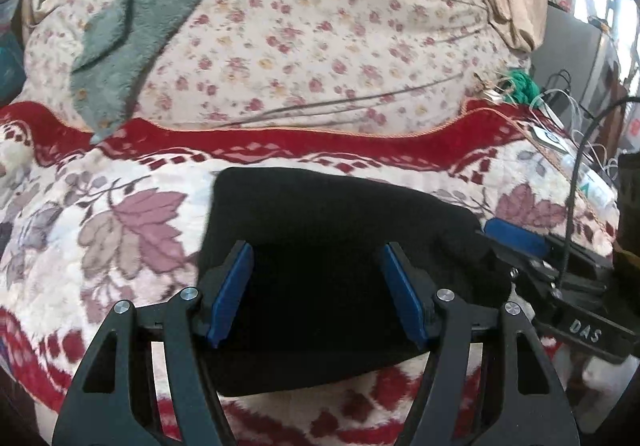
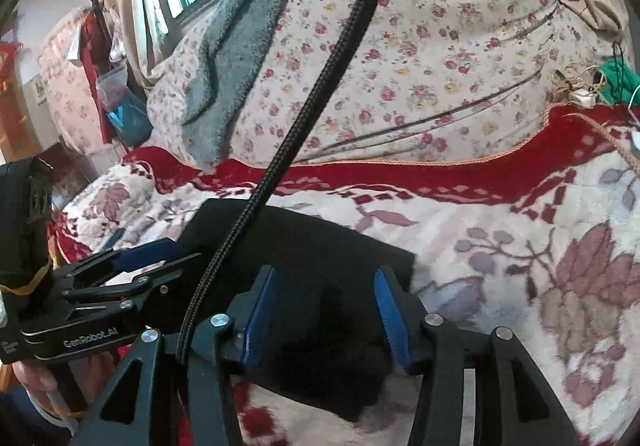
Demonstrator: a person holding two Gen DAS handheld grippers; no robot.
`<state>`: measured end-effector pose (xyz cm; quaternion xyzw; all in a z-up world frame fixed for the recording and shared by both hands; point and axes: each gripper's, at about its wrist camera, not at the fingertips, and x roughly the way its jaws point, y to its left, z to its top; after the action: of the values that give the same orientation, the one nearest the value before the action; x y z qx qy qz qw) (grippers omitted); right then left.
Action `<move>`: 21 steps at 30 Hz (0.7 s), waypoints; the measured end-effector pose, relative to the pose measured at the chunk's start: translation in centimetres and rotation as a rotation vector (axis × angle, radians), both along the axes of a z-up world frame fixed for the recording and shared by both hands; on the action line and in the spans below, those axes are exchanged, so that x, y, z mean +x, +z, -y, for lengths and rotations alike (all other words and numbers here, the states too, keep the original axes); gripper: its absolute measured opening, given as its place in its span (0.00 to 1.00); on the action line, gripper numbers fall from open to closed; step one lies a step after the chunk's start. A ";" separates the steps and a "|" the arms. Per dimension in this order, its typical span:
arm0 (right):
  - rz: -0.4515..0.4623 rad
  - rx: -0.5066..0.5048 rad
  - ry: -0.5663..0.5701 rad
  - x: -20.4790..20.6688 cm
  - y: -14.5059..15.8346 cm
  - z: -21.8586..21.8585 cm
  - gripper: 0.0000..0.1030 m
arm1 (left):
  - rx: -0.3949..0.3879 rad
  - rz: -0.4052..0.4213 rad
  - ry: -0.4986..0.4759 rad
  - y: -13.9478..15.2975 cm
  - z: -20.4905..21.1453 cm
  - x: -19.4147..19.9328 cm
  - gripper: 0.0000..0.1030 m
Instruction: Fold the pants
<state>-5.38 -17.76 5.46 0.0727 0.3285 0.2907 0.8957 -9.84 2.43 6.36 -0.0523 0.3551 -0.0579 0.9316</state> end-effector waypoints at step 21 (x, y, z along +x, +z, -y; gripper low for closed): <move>-0.038 -0.032 0.020 0.0 -1.5 -2.5 0.49 | -0.001 -0.015 0.083 -1.4 -2.1 -0.2 0.64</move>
<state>-5.38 -15.22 3.92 0.0606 0.3509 0.2927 0.8874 -10.09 4.51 5.01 -0.0678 0.3596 -0.0190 0.9304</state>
